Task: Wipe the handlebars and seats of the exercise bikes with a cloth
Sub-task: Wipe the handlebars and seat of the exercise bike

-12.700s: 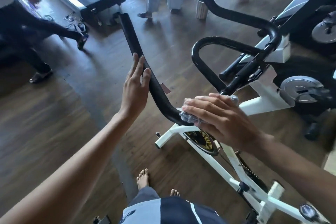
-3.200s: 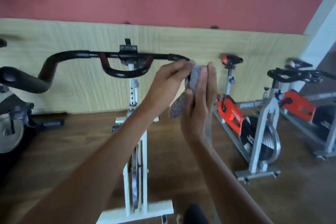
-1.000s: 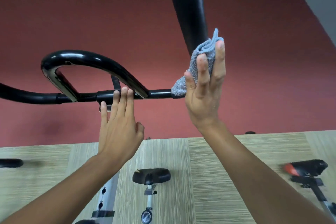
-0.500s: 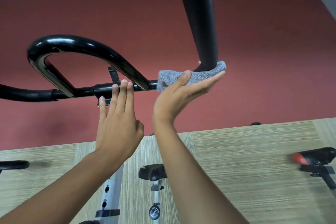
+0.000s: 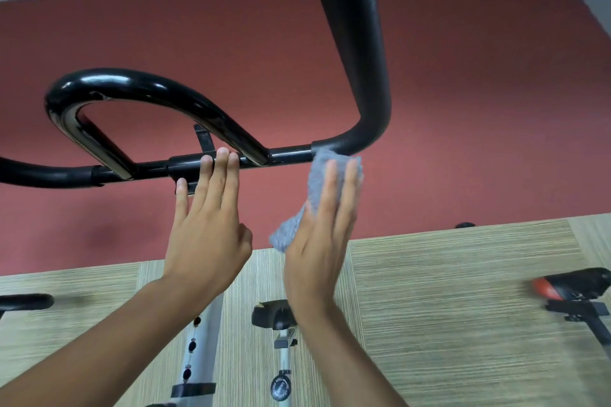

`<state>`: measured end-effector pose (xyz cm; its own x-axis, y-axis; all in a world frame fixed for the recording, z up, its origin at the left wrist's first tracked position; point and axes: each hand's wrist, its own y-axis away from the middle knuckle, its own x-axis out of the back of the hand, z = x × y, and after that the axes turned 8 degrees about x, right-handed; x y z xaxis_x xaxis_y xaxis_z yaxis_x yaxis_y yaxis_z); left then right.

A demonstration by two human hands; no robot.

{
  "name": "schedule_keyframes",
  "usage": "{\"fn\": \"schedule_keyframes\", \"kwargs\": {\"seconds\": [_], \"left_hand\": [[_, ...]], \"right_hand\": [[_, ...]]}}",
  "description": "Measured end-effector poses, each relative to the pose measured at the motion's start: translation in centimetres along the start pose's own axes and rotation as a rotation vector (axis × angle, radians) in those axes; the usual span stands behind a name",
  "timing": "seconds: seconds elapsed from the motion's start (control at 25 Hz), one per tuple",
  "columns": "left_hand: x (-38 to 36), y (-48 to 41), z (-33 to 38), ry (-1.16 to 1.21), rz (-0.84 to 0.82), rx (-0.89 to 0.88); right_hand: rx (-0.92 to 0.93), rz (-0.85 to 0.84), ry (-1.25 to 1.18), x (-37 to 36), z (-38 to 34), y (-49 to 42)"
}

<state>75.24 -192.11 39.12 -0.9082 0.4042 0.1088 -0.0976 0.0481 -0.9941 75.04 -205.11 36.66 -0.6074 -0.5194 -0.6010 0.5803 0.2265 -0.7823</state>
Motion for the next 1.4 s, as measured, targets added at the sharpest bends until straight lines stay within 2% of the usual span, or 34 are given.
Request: {"fn": "schedule_keyframes", "kwargs": {"seconds": [0.08, 0.24, 0.32, 0.52, 0.72, 0.84, 1.0, 1.12, 1.2, 1.28, 1.4], "left_hand": [[-0.3, 0.0, -0.1, 0.001, 0.011, -0.008], [-0.9, 0.0, -0.4, -0.002, 0.031, -0.019], [-1.0, 0.0, -0.5, -0.009, 0.040, -0.032], [-1.2, 0.0, -1.1, -0.045, 0.047, -0.053], [-0.7, 0.1, -1.5, -0.085, 0.027, -0.066], [-0.4, 0.1, -1.3, -0.095, 0.012, -0.062], [0.5, 0.1, -1.1, -0.097, -0.081, -0.044], [2.0, -0.1, -0.7, -0.027, -0.179, -0.004], [3.6, -0.1, 0.0, 0.050, -0.226, 0.019], [5.4, 0.7, 0.2, 0.113, -0.244, 0.011], [8.9, 3.5, -0.5, 0.232, -0.309, 0.029]], "right_hand": [[0.230, -0.097, 0.162, 0.3, 2.5, -0.4], [0.377, -0.136, 0.419, -1.1, 6.1, -3.9], [0.395, -0.139, 0.462, -2.6, 6.0, -3.6], [0.394, -0.209, 0.383, -5.8, 2.6, -1.1], [0.435, -0.348, 0.635, -2.9, 4.3, -2.1], [0.384, -0.335, 0.642, -3.4, 3.4, -2.2], [0.275, -0.268, 0.509, -4.9, 1.6, -3.2], [0.166, -0.366, 0.358, -3.9, 0.4, -3.5], [0.026, -0.469, 0.146, -2.2, -1.2, -3.9], [-0.195, -0.560, -0.102, 0.1, -3.8, -4.3], [-0.409, -0.636, -0.225, 3.9, -7.8, -3.3]]}}
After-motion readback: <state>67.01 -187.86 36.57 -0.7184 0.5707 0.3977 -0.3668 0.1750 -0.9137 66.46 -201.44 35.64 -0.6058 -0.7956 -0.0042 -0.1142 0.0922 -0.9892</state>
